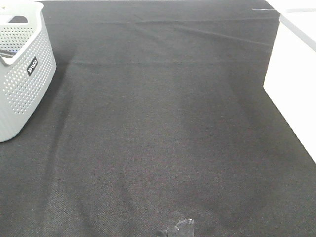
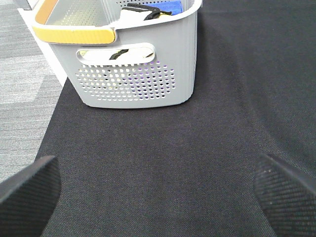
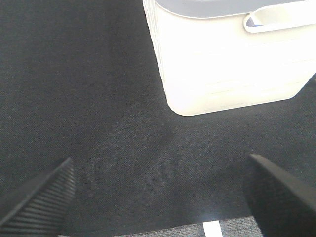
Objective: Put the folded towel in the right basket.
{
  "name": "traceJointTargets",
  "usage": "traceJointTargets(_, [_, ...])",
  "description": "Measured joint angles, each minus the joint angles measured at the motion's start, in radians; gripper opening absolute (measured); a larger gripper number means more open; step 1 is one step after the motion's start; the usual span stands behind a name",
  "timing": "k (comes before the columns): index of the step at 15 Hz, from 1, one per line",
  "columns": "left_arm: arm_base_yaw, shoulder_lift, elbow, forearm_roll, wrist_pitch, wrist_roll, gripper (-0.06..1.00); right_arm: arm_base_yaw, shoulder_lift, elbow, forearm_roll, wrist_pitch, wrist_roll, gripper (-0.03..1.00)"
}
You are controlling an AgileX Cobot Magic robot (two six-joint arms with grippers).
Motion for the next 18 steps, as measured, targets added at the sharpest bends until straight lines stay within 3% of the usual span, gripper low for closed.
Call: traceJointTargets(18, [0.0,0.0,0.0,0.0,0.0,0.0,0.99,0.0,0.0,0.0,0.0,0.0,-0.006,0.89])
